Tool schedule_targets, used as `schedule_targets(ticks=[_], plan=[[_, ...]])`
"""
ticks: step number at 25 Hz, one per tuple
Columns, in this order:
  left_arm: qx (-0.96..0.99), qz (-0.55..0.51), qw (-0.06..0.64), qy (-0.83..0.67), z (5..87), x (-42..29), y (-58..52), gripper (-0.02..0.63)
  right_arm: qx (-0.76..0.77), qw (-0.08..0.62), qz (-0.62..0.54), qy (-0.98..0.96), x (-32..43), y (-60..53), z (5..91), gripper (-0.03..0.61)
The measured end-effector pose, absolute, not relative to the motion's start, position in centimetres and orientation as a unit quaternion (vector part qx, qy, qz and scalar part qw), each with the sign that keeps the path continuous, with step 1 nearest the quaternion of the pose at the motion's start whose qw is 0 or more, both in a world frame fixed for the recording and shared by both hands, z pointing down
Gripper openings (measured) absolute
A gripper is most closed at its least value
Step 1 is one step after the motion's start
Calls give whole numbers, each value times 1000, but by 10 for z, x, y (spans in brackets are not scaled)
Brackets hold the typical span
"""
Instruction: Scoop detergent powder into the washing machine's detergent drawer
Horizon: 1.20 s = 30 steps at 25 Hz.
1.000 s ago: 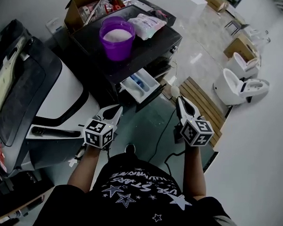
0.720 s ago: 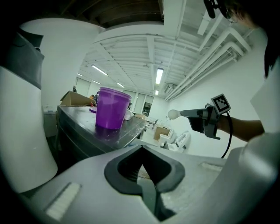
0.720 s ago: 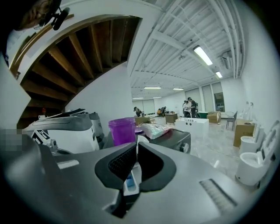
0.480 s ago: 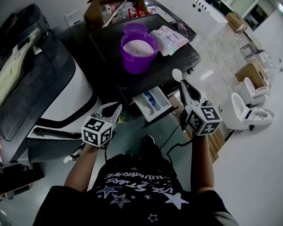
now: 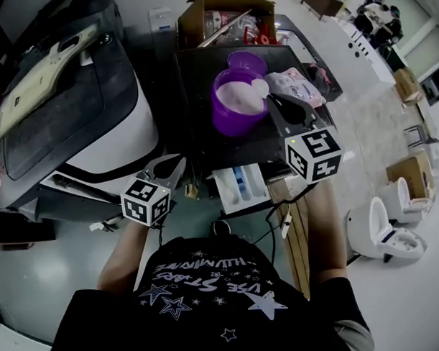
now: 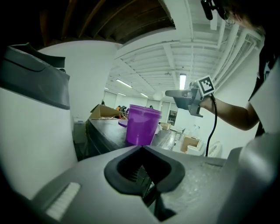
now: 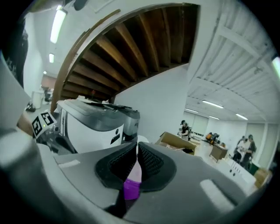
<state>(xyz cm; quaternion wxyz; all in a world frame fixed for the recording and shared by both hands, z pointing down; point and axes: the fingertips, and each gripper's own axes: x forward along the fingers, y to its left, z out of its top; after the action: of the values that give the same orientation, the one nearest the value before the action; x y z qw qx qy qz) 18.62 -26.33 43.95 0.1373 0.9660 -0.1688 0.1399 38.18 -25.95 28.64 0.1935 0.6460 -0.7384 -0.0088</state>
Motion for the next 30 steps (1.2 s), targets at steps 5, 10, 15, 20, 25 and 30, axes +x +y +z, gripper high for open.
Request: schedule_targets(ticks=[5,10,15,20,25,30], plan=[[955,130,143,-225,437,186,-276,0,541,314,-47,-779,374,-307,299,37],[944,126,149,-267,437,184,-278,0,454,394,-37,-798,370,-334,329,37],[933,129,150,-300,437,179,-278,0,398,458,-38,-794,374,-357,362,37],[924,132,156,-324,441,174,-275,0,356,507,-45,-784,373,-370,384,37],[916,136,162,-340,445,171,-270,0,323,529,-52,-783,363,-375,396,37],[911,136,165,-352,447,169,-266,0,288,523,-39,-801,350,-374,403,35]])
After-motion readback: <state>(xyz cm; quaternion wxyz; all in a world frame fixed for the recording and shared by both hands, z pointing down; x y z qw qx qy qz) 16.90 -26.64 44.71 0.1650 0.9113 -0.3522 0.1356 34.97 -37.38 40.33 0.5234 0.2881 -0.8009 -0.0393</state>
